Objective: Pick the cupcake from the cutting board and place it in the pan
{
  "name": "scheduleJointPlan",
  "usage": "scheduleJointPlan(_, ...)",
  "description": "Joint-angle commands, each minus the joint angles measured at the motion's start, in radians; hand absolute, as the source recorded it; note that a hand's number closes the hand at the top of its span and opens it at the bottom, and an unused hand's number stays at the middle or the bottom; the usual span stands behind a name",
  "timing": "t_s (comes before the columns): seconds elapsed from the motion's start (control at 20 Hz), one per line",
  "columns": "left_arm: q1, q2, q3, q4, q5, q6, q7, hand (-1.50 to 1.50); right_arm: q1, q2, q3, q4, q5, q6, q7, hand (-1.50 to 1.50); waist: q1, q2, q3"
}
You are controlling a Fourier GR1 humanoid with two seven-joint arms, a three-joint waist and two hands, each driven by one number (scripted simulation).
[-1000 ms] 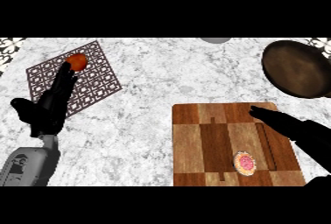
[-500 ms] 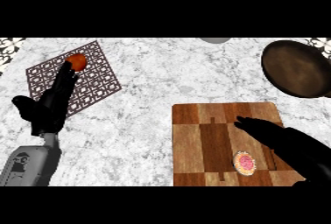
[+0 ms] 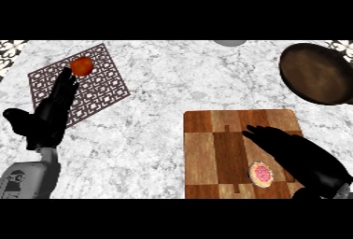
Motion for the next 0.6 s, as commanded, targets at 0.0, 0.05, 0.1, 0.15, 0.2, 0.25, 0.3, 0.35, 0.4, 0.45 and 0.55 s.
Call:
scheduleJointPlan(0.0, -0.028, -0.002, 0.032, 0.069, -0.005, -0.037, -0.048, 0.0, -0.061, 0.059, 0.014, 0.062, 0.05, 0.033, 0.013, -1.5, -0.001, 0.001, 0.0)
scheduleJointPlan(0.05, -0.039, -0.018, 0.028, 0.026, -0.017, -0.009, 0.006, 0.0, -0.035, 0.05, -0.028, 0.025, 0.023, 0.068, -0.004, -1.5, -0.002, 0.0, 0.0)
scheduleJointPlan(0.1, -0.041, -0.027, 0.024, 0.063, -0.028, -0.014, -0.026, 0.0, -0.006, 0.053, -0.008, 0.013, 0.056, 0.058, 0.006, -1.5, -0.004, 0.0, 0.0)
scheduleJointPlan(0.15, 0.004, 0.007, 0.047, 0.016, 0.007, -0.065, -0.02, 0.0, -0.005, 0.07, 0.023, 0.047, 0.085, 0.031, -0.005, -1.5, -0.001, 0.0, 0.0)
scheduleJointPlan(0.2, -0.064, 0.012, 0.065, 0.082, -0.004, -0.054, -0.034, 0.0, 0.023, 0.066, 0.041, 0.062, 0.107, -0.016, -0.058, -1.5, -0.004, 0.001, 0.0)
scheduleJointPlan(0.25, -0.069, -0.032, 0.036, 0.059, -0.022, -0.018, 0.01, 0.0, 0.001, 0.052, -0.014, 0.043, 0.087, 0.033, -0.063, -1.5, -0.004, 0.0, 0.0)
scheduleJointPlan(0.3, -0.073, -0.012, 0.059, 0.135, -0.009, -0.062, -0.06, 0.0, 0.008, 0.05, 0.025, 0.071, 0.128, 0.013, -0.069, -1.5, -0.004, 0.001, 0.0)
scheduleJointPlan(0.35, 0.003, -0.067, -0.007, -0.005, -0.051, 0.005, -0.002, 0.0, -0.065, 0.073, 0.023, 0.108, 0.123, 0.049, -0.028, -1.5, 0.002, 0.0, 0.0)
scheduleJointPlan(0.4, -0.039, -0.033, 0.024, 0.021, -0.046, -0.022, 0.024, 0.0, 0.02, 0.045, -0.001, 0.013, 0.117, 0.069, -0.052, -1.5, -0.003, 0.0, 0.0)
scheduleJointPlan(0.45, 0.015, -0.008, 0.055, -0.012, 0.008, -0.07, -0.001, 0.0, -0.054, 0.011, -0.037, 0.161, 0.128, 0.029, -0.12, -1.5, 0.003, 0.0, 0.0)
scheduleJointPlan(0.55, -0.025, -0.053, 0.026, 0.019, -0.051, -0.012, 0.003, 0.0, -0.028, 0.075, 0.056, 0.15, 0.205, 0.0, -0.08, -1.5, -0.001, 0.001, 0.0)
